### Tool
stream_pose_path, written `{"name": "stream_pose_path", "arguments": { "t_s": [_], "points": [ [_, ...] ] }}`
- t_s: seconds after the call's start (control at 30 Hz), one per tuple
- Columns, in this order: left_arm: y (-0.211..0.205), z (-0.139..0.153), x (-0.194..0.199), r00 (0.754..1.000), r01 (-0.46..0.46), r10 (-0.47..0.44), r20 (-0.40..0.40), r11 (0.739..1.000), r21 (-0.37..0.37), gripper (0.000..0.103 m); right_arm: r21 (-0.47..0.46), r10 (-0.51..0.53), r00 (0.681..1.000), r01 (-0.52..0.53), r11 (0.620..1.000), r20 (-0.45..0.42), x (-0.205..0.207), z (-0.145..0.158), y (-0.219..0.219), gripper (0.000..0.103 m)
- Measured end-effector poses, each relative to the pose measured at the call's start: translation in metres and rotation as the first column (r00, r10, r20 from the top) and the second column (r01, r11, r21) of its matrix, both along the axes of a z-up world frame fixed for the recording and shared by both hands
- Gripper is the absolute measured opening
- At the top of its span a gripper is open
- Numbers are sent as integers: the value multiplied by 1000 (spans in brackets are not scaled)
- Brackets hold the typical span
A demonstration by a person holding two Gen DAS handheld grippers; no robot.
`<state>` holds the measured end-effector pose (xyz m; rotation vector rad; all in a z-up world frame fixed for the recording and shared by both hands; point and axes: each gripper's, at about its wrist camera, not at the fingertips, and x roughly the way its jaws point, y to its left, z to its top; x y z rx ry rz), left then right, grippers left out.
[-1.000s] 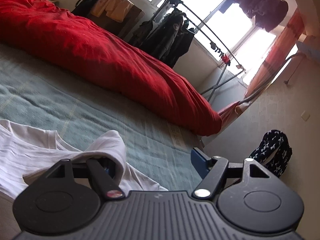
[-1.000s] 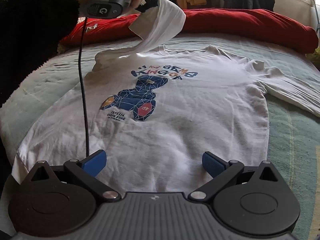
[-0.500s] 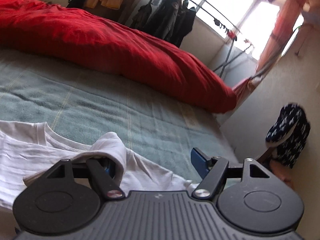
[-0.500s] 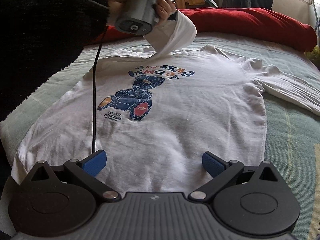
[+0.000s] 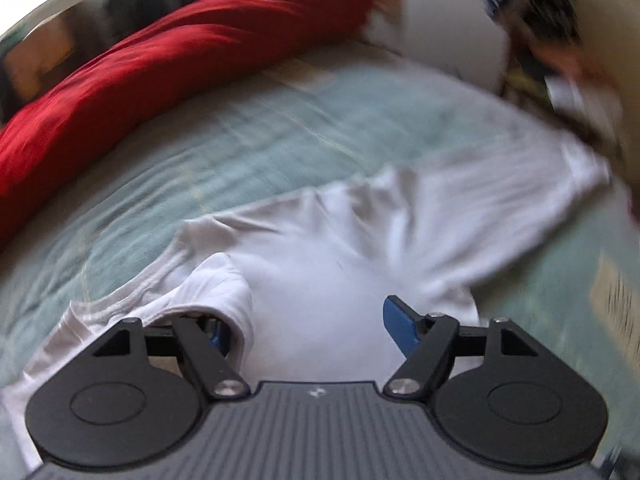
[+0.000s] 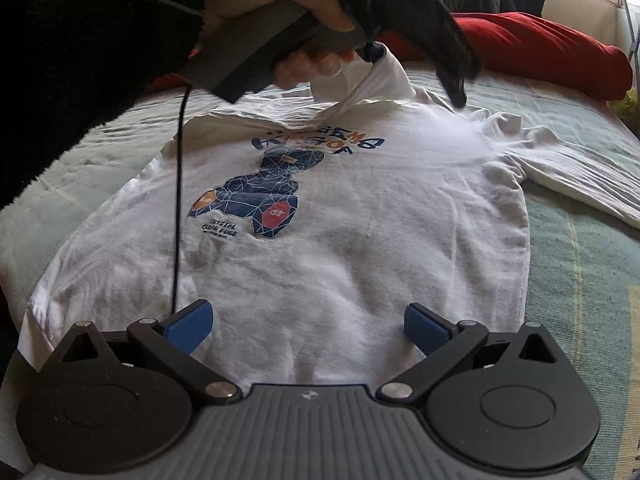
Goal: Fold clothes
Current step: 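Lay the sleeve across the shirt body by the collar and open the left gripper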
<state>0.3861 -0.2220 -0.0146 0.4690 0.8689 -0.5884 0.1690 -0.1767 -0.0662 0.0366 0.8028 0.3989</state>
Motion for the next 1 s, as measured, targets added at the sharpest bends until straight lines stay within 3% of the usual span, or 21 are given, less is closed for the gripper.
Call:
{"name": "stream_pose_path", "arguments": {
  "t_s": [0.13, 0.3, 0.37, 0.4, 0.47, 0.57, 0.63, 0.73, 0.87, 1.0],
  "points": [
    [-17, -11, -25, 988, 146, -150, 20, 979, 144, 75, -5, -1, 1000, 1, 1000, -1, 1, -2, 0, 103],
    [-37, -25, -43, 961, 256, -276, 3, 892, 372, 76, -5, -1, 1000, 1, 1000, -1, 1, -3, 0, 103],
    [-39, -20, -36, 971, 236, -236, -46, 904, 355, 76, -7, -1, 1000, 1, 1000, 0, 0, -3, -1, 103],
    [-38, -17, -32, 975, 223, -209, -76, 917, 331, 76, -7, -1, 1000, 1, 1000, 0, 0, -3, -1, 103],
    [-28, -3, -17, 982, 141, -113, -154, 973, 185, 77, -8, -2, 1000, 2, 1000, 0, 0, -3, -1, 103],
    [-6, 13, -2, 975, 3, -1, -223, 1000, 7, 81, -3, -5, 1000, 5, 1000, 2, 0, -3, -3, 103],
    [11, 22, 1, 964, -68, 39, -262, 993, -99, 81, 0, -8, 1000, 8, 1000, 2, 1, -3, -4, 103],
    [32, 26, 6, 953, -168, 100, -286, 960, -224, 82, 0, -12, 1000, 12, 1000, 3, 1, -3, -3, 103],
    [34, 20, 17, 944, -264, 184, -274, 920, -290, 82, -11, -11, 1000, 12, 1000, 5, 1, -4, -1, 103],
    [9, 21, 9, 982, -124, 76, -170, 948, -292, 82, -10, -13, 1000, 13, 1000, 3, 1, -5, -1, 103]
  ]
}}
